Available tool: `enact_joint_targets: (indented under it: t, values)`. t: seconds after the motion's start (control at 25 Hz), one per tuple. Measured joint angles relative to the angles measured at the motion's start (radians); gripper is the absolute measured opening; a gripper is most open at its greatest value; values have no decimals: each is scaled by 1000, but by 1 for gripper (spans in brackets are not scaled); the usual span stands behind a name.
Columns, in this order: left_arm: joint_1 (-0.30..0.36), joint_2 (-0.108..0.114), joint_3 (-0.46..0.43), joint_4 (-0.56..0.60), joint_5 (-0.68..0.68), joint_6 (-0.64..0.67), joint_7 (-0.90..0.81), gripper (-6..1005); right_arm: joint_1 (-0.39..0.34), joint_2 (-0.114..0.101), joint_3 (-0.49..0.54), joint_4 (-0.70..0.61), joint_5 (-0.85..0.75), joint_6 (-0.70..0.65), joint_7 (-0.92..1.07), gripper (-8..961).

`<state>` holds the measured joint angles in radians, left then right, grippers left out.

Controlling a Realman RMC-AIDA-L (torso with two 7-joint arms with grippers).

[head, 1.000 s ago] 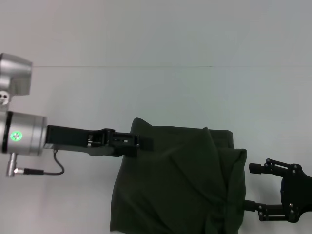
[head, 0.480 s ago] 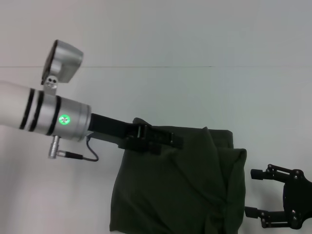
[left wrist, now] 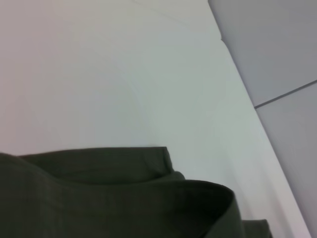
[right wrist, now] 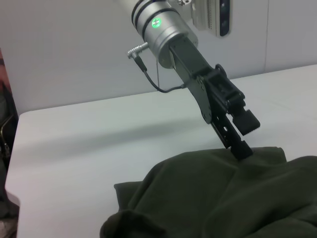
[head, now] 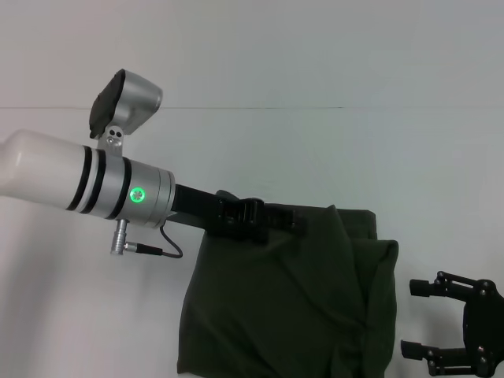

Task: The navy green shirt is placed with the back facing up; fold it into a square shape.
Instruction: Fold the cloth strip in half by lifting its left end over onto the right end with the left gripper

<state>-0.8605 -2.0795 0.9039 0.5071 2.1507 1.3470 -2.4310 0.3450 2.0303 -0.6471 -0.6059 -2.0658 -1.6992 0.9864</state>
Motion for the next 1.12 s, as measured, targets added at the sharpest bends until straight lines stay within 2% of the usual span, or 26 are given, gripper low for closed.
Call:
enact_joint_targets:
  t: [0.52,0.76,1.12]
  values:
    - [-8,-12,78,-18,0,-61,-31,877,-3,-2,9,0,-21,-9,0,922]
    - [-16,-29,79,-13,-7,-55,-27,877,-3,-1,9,0,-21,0,2,921]
    - [-27,-39,74,-12,-9,-60,-25,878,-3,-2,9,0,-20,12,7,920]
